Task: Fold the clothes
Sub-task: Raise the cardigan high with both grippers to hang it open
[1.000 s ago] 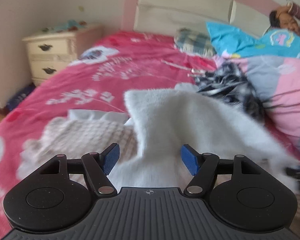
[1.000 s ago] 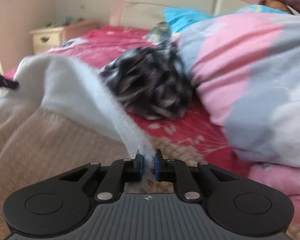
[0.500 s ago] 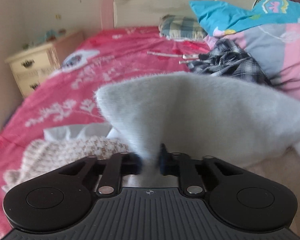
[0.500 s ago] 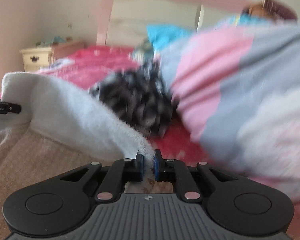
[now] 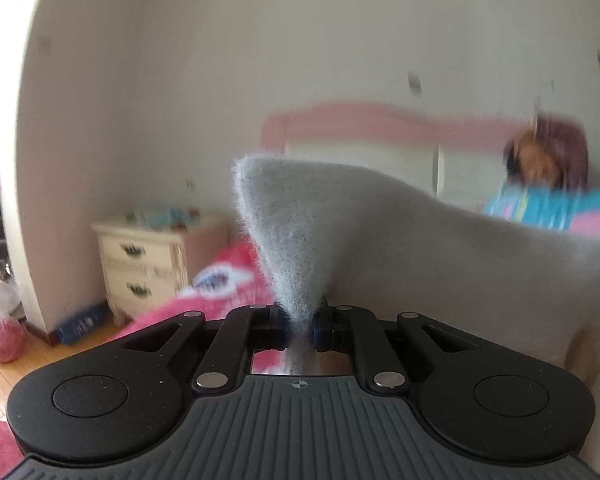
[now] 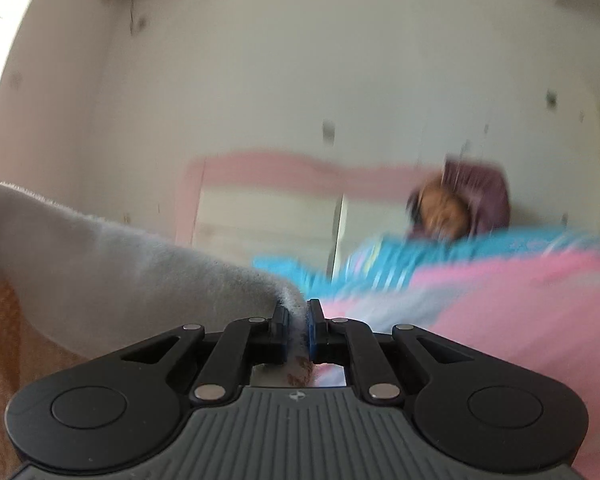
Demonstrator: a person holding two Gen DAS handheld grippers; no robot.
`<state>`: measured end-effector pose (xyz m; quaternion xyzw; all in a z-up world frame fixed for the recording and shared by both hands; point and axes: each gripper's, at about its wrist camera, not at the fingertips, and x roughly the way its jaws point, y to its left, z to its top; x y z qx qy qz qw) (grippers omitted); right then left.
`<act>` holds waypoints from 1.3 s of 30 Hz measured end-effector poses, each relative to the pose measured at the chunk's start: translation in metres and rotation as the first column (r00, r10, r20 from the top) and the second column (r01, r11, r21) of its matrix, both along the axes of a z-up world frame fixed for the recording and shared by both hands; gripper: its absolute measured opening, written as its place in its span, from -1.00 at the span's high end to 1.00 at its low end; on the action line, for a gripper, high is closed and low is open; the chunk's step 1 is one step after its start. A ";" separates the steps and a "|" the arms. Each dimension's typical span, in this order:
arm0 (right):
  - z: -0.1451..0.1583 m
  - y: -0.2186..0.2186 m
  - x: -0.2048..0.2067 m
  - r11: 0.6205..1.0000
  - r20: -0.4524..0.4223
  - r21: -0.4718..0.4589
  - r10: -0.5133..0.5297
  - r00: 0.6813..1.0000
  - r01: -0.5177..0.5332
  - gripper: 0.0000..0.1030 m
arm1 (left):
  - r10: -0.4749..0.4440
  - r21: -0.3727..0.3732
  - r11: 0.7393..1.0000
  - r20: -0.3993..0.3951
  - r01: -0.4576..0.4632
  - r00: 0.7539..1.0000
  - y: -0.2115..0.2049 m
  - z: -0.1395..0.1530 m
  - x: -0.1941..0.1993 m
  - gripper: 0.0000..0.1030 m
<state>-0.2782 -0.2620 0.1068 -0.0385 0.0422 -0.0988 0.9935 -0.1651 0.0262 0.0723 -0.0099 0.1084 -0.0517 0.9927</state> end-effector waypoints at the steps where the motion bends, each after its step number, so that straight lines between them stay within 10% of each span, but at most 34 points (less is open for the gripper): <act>1: 0.016 0.000 -0.017 1.000 0.028 0.005 0.011 1.000 -0.011 0.81 | 0.013 -0.025 1.000 0.028 -0.012 1.000 0.002 0.014 -0.017 0.84; 10: 0.130 0.015 -0.158 0.996 0.350 -0.001 0.083 0.933 -0.088 0.82 | 0.123 -0.174 0.982 0.306 -0.071 0.944 0.015 0.126 -0.176 0.84; 20: 0.232 0.003 -0.250 0.995 0.704 -0.032 0.090 0.704 -0.095 1.00 | 0.132 -0.129 0.989 0.585 -0.069 0.800 0.016 0.230 -0.278 0.84; 22: 0.243 -0.006 -0.251 0.991 0.711 0.000 0.096 0.697 -0.136 1.00 | 0.118 -0.125 0.990 0.562 -0.057 0.818 0.015 0.227 -0.273 0.84; 31: 0.157 -0.042 -0.183 0.912 0.208 0.221 0.303 0.930 -0.346 0.73 | 0.075 -0.095 0.995 0.430 -0.038 0.900 0.010 0.174 -0.251 0.84; 34: 0.093 -0.057 -0.163 0.809 -0.047 0.429 0.464 0.885 -0.402 0.44 | 0.098 -0.116 0.991 0.352 -0.060 0.931 0.020 0.147 -0.238 0.85; 39: 0.008 -0.027 -0.138 0.763 -0.282 0.513 0.582 0.763 -0.393 -0.01 | 0.135 -0.116 0.987 0.268 -0.107 0.954 0.039 0.132 -0.215 0.85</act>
